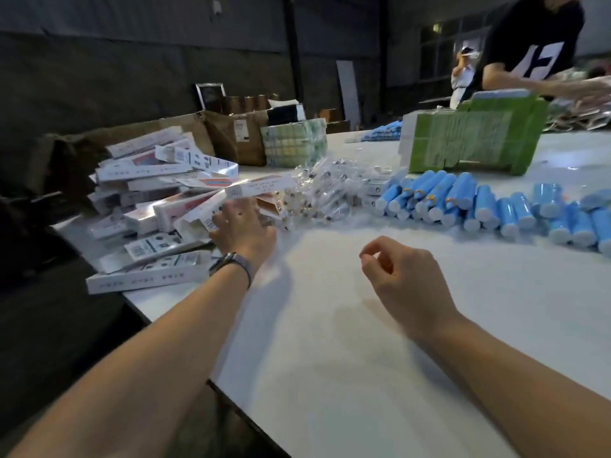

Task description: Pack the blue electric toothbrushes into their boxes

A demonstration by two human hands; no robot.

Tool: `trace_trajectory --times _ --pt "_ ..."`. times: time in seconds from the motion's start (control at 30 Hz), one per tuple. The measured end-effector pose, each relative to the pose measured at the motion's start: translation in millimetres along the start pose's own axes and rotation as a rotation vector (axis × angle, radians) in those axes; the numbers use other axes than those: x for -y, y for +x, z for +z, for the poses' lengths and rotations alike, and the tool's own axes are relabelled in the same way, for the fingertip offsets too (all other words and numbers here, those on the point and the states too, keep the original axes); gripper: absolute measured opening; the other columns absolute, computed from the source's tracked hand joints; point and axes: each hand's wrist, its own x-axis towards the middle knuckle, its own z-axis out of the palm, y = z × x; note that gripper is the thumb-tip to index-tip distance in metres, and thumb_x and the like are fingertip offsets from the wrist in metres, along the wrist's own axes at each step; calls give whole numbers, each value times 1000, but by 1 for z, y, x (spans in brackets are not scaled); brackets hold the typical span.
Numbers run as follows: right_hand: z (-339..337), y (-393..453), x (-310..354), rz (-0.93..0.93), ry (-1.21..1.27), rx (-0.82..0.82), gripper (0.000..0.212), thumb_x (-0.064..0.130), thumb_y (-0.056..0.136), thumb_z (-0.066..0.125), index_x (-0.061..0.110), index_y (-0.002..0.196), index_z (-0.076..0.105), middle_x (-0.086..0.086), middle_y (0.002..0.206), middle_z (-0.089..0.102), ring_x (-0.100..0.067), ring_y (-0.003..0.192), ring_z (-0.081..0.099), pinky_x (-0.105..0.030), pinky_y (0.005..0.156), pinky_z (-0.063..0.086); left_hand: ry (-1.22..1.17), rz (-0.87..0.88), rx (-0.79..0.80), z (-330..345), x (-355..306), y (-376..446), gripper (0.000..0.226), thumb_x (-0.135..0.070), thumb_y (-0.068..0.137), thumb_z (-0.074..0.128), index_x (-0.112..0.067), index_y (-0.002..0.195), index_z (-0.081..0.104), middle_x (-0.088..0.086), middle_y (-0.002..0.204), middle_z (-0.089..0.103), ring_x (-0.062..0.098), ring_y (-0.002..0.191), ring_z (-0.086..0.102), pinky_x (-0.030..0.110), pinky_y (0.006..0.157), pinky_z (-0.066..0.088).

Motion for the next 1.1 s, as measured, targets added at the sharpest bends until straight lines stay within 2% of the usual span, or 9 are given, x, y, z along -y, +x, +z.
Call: trace_trajectory --times 0.1,0.2,0.4,0.53,0.67,0.8,0.9,1.0,1.1 --pt "2 -1 0 -17 -4 0 7 28 90 60 29 86 66 13 56 52 -22 66 55 -33 63 40 86 44 -41 5 16 29 69 -39 85 69 -35 142 30 10 150 22 37 137 18 56 109 23" --pt "3 -1 -2 -32 -18 0 6 30 90 59 30 88 64 12 58 53 -21 67 55 -32 61 35 238 111 -42 6 13 60 76 -33 90 64 -37 151 19 8 152 34 38 141 21 62 110 23" --pt "3 -1 -6 -39 4 4 6 33 89 56 31 89 61 11 57 52 -17 65 53 -31 60 34 408 191 -140 15 -6 80 47 -13 96 53 -25 141 51 6 136 57 33 129 45 52 102 36" --pt "2 2 -6 -18 28 0 6 31 90 56 31 88 62 12 54 51 -17 63 53 -31 59 36 224 275 -253 -2 -16 56 42 -20 98 57 -18 140 56 9 135 58 35 125 48 50 101 39" --pt "0 3 -5 29 115 -69 6 27 90 61 32 88 63 16 53 54 -14 60 52 -33 61 41 -272 310 -275 -30 -47 9 39 -20 96 63 -12 134 58 12 126 58 32 113 52 44 91 48" --pt "-5 8 -3 152 286 -166 10 25 93 60 33 97 58 23 64 58 -6 60 53 -34 66 42 -824 238 134 -38 -93 -60 26 -15 92 65 -17 117 59 3 115 62 15 94 61 19 70 52" --pt "-9 9 -1 256 434 -257 20 24 93 61 32 110 53 11 80 63 -3 71 58 -36 74 48 -1214 -9 626 -38 -117 -103 33 -24 77 69 -22 106 54 2 103 66 20 85 71 34 69 58" --pt "-11 6 4 357 601 -282 40 33 88 63 36 124 47 -6 111 59 -26 94 65 -52 85 54 -1265 136 912 -31 -118 -121 48 -16 78 62 -27 125 56 3 113 73 24 96 74 49 83 60" --pt "-10 7 6 328 786 -241 48 31 78 59 41 124 47 -3 104 62 -26 92 70 -58 78 57 -1452 227 1056 -30 -113 -125 68 1 71 51 -24 134 52 6 118 72 23 104 71 40 74 61"
